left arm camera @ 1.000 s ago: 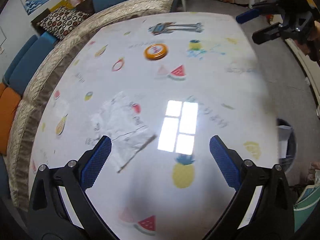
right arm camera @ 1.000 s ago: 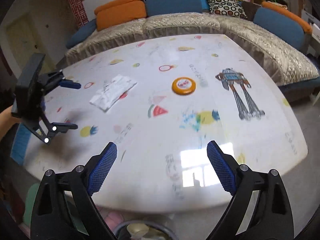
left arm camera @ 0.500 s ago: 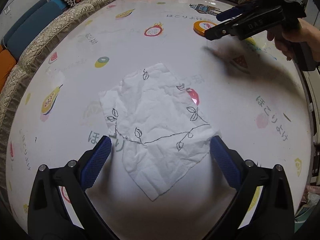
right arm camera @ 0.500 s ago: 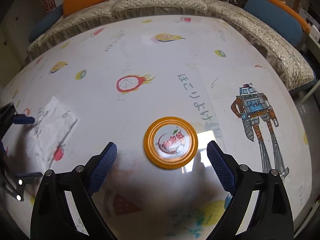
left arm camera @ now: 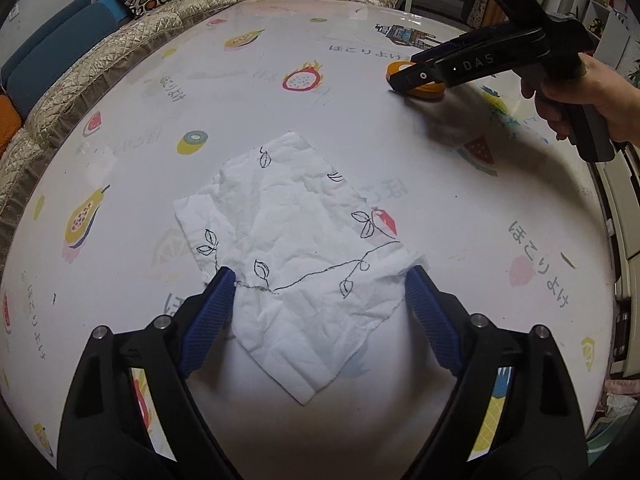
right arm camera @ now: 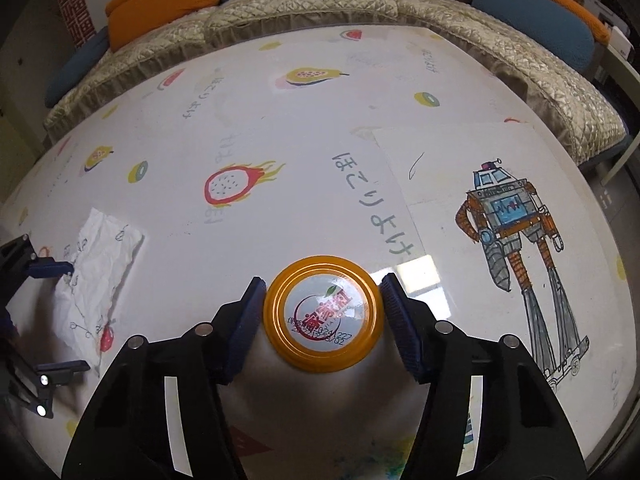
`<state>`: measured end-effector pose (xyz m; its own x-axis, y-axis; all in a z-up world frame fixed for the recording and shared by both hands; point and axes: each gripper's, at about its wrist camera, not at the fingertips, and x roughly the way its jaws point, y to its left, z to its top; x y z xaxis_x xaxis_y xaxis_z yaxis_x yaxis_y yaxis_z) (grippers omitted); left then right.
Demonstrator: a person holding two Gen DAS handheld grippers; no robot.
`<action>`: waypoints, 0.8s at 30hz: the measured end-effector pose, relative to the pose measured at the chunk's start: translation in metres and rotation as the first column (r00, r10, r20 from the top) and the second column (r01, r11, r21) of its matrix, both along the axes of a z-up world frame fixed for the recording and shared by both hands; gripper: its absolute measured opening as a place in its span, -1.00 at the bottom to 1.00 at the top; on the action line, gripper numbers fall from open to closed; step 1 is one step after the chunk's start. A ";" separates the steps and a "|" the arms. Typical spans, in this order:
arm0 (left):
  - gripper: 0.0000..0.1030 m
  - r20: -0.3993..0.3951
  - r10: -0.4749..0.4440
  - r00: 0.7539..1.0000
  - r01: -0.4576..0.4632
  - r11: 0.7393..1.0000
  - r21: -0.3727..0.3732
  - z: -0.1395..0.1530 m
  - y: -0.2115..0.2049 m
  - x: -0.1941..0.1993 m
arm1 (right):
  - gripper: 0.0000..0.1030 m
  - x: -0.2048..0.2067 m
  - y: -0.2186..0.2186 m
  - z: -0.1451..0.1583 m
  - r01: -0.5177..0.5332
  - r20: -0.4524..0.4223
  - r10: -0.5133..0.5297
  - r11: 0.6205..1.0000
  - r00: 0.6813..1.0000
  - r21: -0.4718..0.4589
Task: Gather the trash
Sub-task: 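Grasp the orange-rimmed lid with the right tool while the left tool grasps the white tissue, then carry the orange lid and tissue over the bin and open both tools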
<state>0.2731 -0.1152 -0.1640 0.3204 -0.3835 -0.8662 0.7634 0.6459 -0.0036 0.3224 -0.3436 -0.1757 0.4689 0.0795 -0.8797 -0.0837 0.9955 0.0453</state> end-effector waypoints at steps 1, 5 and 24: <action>0.28 0.005 -0.008 1.000 0.008 1.000 -0.005 0.002 0.000 -0.002 | 0.17 -0.002 0.000 0.000 -0.006 0.001 0.006 1.000 1.000 -0.004; -0.59 0.005 -0.010 1.000 0.010 1.000 -0.007 0.007 -0.001 -0.005 | 0.17 -0.013 0.003 0.000 -0.034 0.003 0.034 0.999 0.999 -0.008; -0.90 0.046 -0.085 0.995 0.083 0.996 0.043 0.041 -0.020 -0.058 | 0.17 -0.079 -0.010 0.038 -0.088 0.015 0.087 0.995 0.996 0.052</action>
<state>0.2153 -0.1354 -0.1234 0.3296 -0.3755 -0.8663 0.8136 0.5784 0.0588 0.2434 -0.3535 -0.1374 0.4691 0.1664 -0.8673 -0.1710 0.9806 0.0956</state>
